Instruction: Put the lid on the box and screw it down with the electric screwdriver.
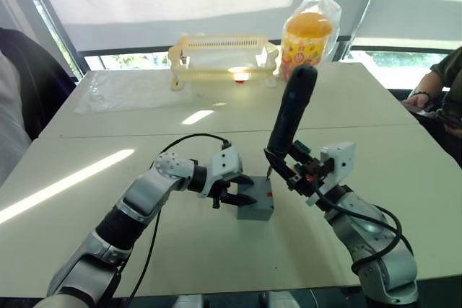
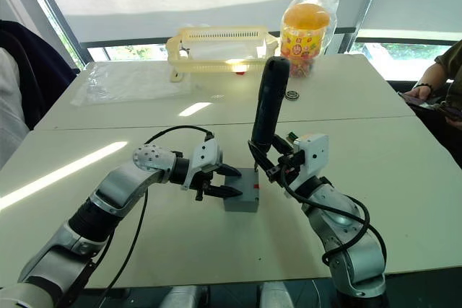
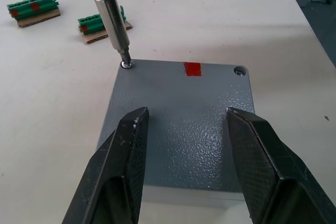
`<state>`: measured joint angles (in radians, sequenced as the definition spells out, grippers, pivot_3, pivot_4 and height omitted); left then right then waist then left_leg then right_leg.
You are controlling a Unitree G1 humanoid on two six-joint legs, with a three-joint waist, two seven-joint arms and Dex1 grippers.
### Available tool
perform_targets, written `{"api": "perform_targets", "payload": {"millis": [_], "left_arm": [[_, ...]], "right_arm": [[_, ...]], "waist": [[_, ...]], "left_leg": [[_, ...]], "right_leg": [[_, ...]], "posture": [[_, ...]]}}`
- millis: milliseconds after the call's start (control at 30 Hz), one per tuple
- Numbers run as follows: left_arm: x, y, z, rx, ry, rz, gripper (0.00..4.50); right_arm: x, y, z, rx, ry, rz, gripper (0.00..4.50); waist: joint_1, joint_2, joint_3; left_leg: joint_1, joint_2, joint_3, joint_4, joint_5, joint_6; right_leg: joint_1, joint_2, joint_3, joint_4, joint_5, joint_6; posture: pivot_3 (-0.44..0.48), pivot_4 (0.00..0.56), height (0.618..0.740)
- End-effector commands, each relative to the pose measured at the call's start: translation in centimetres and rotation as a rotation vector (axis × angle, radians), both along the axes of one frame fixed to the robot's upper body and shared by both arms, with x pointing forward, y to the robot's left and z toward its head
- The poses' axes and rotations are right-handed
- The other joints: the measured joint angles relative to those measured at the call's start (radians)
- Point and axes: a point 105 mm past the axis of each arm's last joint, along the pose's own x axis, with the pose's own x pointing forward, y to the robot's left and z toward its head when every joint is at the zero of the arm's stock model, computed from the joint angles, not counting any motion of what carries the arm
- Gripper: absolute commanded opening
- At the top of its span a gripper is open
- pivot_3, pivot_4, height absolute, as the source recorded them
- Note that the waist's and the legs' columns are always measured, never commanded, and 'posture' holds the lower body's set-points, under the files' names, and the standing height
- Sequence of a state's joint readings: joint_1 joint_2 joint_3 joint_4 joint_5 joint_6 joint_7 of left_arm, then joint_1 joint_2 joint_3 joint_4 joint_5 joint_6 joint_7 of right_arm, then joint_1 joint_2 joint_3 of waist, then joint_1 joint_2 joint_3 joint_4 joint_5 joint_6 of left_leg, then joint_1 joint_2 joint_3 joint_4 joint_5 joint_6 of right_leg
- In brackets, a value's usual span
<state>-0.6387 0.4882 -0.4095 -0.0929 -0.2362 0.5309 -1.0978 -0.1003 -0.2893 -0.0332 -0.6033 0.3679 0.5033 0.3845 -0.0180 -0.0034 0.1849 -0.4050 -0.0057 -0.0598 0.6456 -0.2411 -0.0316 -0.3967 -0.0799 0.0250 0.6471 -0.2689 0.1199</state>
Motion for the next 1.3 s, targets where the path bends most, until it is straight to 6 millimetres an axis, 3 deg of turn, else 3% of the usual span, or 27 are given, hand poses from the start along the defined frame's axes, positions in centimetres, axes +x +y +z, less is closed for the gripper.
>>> {"api": "perform_targets", "payload": {"millis": [33,667,967,1300], "left_arm": [[0.0,0.5,-1.3,0.046,0.021,0.017,2.35],[-0.2,-0.3,-3.0,0.092,0.016,-0.002,2.35],[-0.6,-0.2,-3.1,0.095,0.019,-0.014,2.35],[-0.7,-0.1,-3.0,0.100,0.014,-0.013,2.35]], "right_arm": [[0.3,-0.5,-1.7,-0.057,0.064,-0.015,1.73],[0.2,-0.5,-1.8,-0.069,0.073,0.001,1.73],[-0.1,-0.4,-4.4,-0.136,0.133,-0.005,1.73],[-0.1,-0.1,-5.8,-0.128,0.174,0.002,1.73]], "waist": [[0.002,-0.001,-0.001],[0.007,-0.005,-0.006],[0.007,-0.007,-0.016],[0.007,-0.010,-0.026]], "left_leg": [[0.000,0.000,0.000,0.000,0.000,0.000],[0.005,0.000,-0.001,0.000,0.000,0.000],[0.005,0.001,-0.001,-0.002,0.000,0.000],[0.008,0.001,-0.001,-0.005,-0.001,0.000]], "right_leg": [[0.001,0.000,0.000,0.000,0.000,-0.001],[0.006,-0.001,-0.001,-0.003,-0.002,-0.003],[0.009,-0.001,-0.002,-0.009,-0.002,-0.004],[0.014,-0.001,-0.002,-0.017,-0.003,-0.005]], "posture": [[0.000,0.150,0.740],[0.000,0.150,0.740],[0.000,0.150,0.740],[0.000,0.150,0.740]]}}
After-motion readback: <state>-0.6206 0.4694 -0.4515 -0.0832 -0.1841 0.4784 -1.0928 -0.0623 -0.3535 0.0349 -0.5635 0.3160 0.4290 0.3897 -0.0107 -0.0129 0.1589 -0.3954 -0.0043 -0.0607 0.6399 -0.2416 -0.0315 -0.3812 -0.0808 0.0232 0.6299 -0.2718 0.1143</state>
